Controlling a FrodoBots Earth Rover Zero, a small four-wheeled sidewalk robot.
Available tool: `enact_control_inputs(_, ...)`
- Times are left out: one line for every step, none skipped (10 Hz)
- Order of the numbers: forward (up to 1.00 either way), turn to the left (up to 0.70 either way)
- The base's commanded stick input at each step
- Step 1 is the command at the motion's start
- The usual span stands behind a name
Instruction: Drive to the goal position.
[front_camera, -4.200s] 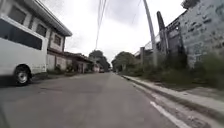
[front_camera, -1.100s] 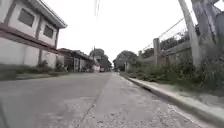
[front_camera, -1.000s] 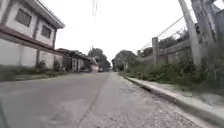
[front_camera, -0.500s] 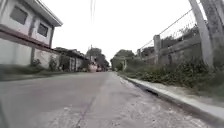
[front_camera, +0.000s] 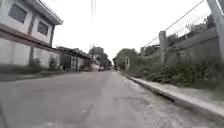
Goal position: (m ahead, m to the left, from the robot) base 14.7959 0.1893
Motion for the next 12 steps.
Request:
enact_control_inputs(1.00,0.00)
enact_control_inputs(1.00,0.00)
enact_control_inputs(1.00,-0.10)
enact_control_inputs(1.00,-0.37)
enact_control_inputs(1.00,-0.39)
enact_control_inputs(1.00,-0.40)
enact_control_inputs(1.00,-0.40)
enact_control_inputs(1.00,-0.40)
enact_control_inputs(1.00,-0.11)
enact_control_inputs(1.00,0.00)
enact_control_inputs(1.00,0.00)
enact_control_inputs(1.00,0.00)
